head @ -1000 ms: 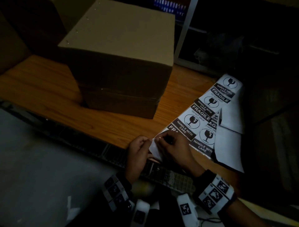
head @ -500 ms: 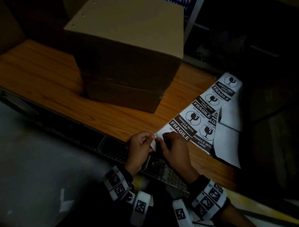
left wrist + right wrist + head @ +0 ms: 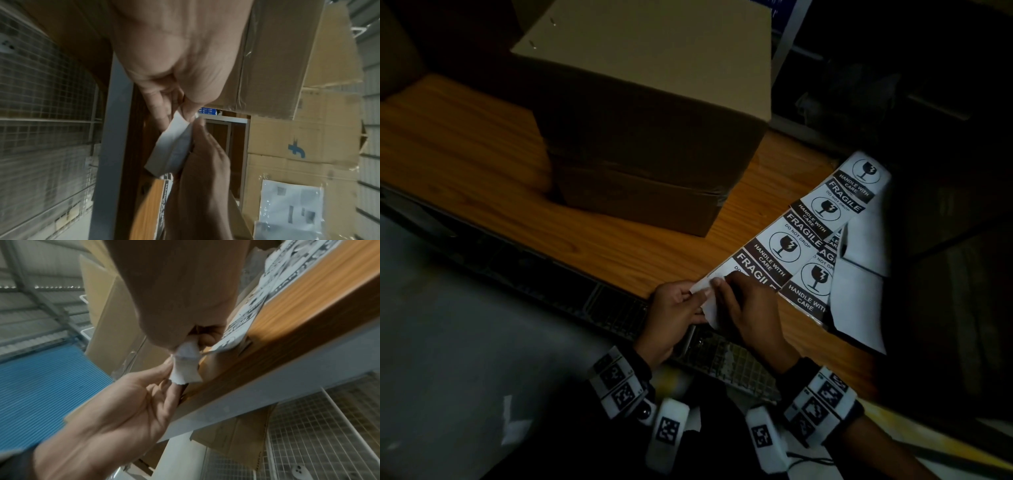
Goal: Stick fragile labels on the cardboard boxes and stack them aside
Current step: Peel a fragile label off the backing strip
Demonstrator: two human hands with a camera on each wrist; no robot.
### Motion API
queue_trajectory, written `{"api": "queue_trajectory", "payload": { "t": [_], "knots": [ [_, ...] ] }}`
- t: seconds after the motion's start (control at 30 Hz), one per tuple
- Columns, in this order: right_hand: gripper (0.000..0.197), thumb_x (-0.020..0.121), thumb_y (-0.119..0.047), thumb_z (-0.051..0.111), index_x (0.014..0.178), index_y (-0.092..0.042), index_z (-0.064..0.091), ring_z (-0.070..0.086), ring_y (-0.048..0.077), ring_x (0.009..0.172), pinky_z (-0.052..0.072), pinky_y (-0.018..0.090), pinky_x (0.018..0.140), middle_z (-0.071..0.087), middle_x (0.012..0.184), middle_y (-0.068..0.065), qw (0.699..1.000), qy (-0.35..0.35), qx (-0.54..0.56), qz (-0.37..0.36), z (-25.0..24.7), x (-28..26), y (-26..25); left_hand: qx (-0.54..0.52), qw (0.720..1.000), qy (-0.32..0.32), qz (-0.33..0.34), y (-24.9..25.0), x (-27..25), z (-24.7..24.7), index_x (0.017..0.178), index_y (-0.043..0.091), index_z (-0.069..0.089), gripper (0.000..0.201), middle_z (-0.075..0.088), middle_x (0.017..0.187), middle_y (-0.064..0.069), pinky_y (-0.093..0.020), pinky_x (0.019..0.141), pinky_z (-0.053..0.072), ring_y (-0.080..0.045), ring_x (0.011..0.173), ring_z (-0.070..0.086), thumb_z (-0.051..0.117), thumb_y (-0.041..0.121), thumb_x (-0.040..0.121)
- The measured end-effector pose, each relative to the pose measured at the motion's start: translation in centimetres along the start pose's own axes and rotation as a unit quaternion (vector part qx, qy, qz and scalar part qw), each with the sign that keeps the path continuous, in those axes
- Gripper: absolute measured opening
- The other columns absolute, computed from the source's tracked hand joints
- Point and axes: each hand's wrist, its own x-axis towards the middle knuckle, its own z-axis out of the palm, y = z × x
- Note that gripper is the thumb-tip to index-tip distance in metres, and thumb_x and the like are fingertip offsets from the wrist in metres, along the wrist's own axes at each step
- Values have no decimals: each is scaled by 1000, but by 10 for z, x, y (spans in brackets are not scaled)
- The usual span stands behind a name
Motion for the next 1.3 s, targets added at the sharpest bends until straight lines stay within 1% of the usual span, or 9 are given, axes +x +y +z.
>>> {"api": "queue_trajectory", "payload": {
  "t": [0.13,0.27,0.4,0.5,0.77,1.03,1.1,1.17,1.3],
  "knots": [
    [36,99,-35,48,64,-30,42,43,2,50,31,23,53,44,53,-10,998,-22,44,24,2,5,3,-28,999,-13,-15,2,0,-3,106,3,68,17,75,96,-13,-28,68,58,-24,87,73,54,5,97],
    [33,101,-27,53,72,-12,55,46,7,53,37,29,55,51,58,-4,985,-54,146,74,0,8,4,-55,998,-23,-31,2,-1,-9,112,0,66,20,73,103,-16,-32,72,58,-28,93,72,54,8,97],
    [36,101,-27,54,72,-5,54,44,9,53,36,29,55,48,57,-2,974,-54,195,98,3,10,4,-78,996,-13,-44,1,-1,-11,111,0,66,20,73,103,-17,-32,69,58,-29,92,72,55,7,96],
    [43,98,-36,53,76,1,54,46,13,58,37,33,58,49,62,4,969,-46,220,106,7,11,8,-84,995,-9,-49,1,0,-11,109,1,66,18,74,102,-17,-31,68,59,-28,90,73,56,8,95],
    [36,100,-25,54,66,-15,51,41,2,50,35,24,53,45,55,-8,963,-5,233,135,7,9,6,-93,994,9,-61,2,0,-9,110,2,66,19,74,104,-15,-30,66,58,-28,92,72,57,8,95],
    [41,100,-31,54,65,-10,49,40,12,53,34,32,55,41,55,1,945,47,273,175,15,12,5,-122,991,18,-53,1,0,-7,112,1,65,21,72,108,-17,-37,79,59,-30,99,70,56,8,95],
    [49,98,-40,54,66,-3,49,43,16,55,36,36,54,43,56,11,938,61,289,181,19,12,3,-150,987,22,-46,1,-1,-6,116,0,64,24,72,109,-16,-38,82,58,-30,102,69,55,7,95],
    [49,99,-38,53,68,1,48,44,18,57,36,36,54,44,59,14,934,81,297,180,22,12,-1,-168,985,33,-34,1,-1,-4,115,1,65,24,72,110,-16,-36,77,58,-29,100,70,56,7,94],
    [42,101,-29,52,63,-13,44,39,15,57,32,32,56,39,58,2,929,133,292,183,25,10,-7,-179,983,40,-10,0,-6,-1,111,4,67,22,73,108,-15,-32,70,57,-27,97,71,56,8,92]
  ]
}}
